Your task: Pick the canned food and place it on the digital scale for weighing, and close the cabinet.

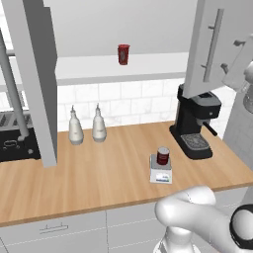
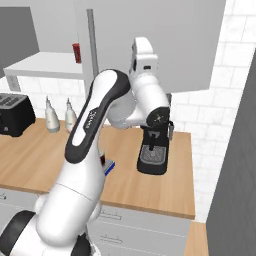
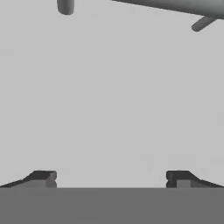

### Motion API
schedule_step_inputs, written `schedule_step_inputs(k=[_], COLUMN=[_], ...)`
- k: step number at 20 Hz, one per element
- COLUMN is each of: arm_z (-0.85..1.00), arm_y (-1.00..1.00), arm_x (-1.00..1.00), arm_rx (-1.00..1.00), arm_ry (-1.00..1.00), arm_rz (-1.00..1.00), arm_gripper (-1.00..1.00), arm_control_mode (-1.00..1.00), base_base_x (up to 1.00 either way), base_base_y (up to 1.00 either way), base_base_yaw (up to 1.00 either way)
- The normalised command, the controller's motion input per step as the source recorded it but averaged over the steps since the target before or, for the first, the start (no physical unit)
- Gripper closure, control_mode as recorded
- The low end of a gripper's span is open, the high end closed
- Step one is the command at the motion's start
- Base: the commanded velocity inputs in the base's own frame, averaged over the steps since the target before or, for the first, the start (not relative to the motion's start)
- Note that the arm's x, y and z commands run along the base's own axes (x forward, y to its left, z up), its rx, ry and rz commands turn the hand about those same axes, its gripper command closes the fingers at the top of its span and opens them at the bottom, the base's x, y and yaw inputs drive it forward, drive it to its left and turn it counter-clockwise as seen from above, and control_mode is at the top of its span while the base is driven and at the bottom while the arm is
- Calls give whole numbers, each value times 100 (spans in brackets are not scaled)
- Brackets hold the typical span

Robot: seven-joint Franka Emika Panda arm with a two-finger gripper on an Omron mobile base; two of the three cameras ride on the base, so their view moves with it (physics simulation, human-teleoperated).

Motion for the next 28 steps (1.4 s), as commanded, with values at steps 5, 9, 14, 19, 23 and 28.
schedule_step_inputs(k=[5, 9, 14, 19, 23, 28], arm_z=[-10, -17, -31, -37, -45, -40], arm_y=[0, 0, 0, 0, 0, 1], arm_x=[81, 79, 94, 100, 96, -18], arm_rx=[0, 0, 0, 0, 0, 0], arm_ry=[1, 0, 0, -1, -2, -11], arm_rz=[-1, 0, 0, 0, 0, -1], arm_gripper=[-100, -100, -100, -100, -100, -100], arm_control_mode=[-100, -100, -100, -100, -100, -100], base_base_x=[0, 0, 0, 0, 0, 0], base_base_y=[0, 0, 0, 0, 0, 0], base_base_yaw=[0, 0, 0, 0, 0, 0])
